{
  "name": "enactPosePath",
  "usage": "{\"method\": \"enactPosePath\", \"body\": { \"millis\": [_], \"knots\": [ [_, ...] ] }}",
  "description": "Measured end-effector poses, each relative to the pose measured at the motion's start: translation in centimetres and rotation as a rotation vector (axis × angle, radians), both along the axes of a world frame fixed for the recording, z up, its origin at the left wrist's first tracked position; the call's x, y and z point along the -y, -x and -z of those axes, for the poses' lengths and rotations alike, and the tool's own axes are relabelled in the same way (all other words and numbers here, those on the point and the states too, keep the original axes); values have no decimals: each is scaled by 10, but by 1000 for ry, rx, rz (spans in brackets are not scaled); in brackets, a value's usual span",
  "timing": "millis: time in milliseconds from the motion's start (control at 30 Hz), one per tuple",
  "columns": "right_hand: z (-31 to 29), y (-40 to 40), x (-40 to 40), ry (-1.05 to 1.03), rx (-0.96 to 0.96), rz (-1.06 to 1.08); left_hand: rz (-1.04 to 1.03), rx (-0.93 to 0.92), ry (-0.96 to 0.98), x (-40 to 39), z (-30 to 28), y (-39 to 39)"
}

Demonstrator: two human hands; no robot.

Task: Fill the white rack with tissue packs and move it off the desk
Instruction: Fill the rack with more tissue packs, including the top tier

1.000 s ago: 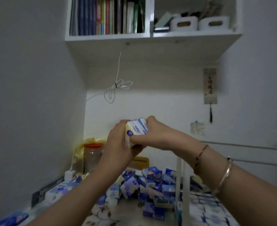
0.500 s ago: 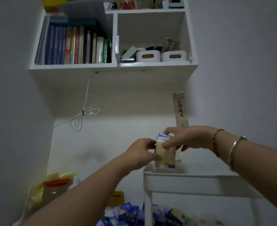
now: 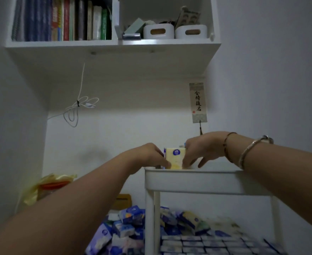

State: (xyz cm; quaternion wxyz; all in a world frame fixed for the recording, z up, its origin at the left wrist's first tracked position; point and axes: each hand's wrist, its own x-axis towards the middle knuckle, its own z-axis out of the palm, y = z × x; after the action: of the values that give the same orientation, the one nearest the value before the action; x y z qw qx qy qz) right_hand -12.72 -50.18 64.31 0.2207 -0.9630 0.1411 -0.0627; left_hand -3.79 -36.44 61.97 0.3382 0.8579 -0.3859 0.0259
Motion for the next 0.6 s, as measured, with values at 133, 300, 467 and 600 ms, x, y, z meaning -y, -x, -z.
{"method": "enactPosePath", "body": {
  "millis": [133, 300, 467, 600],
  "knots": [
    [10, -6, 5, 65, -152, 28, -52, 6, -61, 4, 2, -4],
    [21, -19, 8, 139, -227, 59, -57, -48, -100, 7, 0, -9],
    [23, -22, 7, 209, -244, 66, -72, -82, -87, 9, 3, -14],
    [25, -26, 7, 292, -303, 54, -56, -119, -70, 9, 5, -18]
  ]
}}
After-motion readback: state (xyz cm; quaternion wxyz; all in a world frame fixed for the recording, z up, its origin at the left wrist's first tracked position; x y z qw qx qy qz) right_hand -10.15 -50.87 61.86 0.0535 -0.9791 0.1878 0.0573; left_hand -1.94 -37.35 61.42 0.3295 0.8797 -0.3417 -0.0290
